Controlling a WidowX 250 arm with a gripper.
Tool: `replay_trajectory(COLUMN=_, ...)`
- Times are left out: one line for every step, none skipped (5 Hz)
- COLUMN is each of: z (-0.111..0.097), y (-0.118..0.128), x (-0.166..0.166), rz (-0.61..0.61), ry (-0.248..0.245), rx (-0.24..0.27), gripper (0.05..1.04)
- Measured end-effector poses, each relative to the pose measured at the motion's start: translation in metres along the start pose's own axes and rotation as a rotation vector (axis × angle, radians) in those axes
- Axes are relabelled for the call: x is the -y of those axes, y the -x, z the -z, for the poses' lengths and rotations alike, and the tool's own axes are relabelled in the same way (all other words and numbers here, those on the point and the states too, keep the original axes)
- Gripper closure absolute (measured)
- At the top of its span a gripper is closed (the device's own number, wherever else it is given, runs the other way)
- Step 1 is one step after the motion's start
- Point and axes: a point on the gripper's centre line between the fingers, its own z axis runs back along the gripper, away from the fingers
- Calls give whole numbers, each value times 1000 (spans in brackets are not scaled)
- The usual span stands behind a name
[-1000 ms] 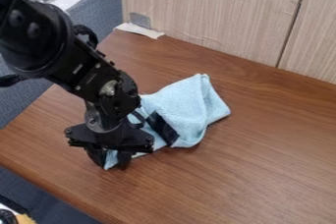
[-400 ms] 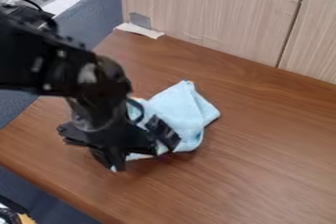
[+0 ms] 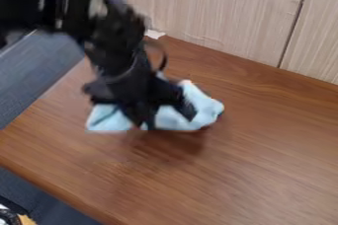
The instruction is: Fold the cloth from bottom left to top right
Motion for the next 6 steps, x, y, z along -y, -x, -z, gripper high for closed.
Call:
replay_trajectory(z=7, y=-27, x=11, rz=-1, ry=13, rx=-7, gripper=1020)
replay_trajectory(z=22, y=-47, x=19, rz=-16, ry=30, rx=-28, gripper=1020)
replay_trajectory(z=39, y=-63, x=20, rz=-44, ry=21, rx=-47, gripper=1020)
replay_trajectory(z=57, y=-79, x=17, rz=-79, ry=14, rx=-61, gripper=1020)
replay_trajectory(z=76, y=-91, x=17, rz=-94, ry=2, rx=-61, gripper=1020)
replay_trajectory(z=96, y=-100, x=16, rz=-105, ry=-17, rx=-65, gripper=1020)
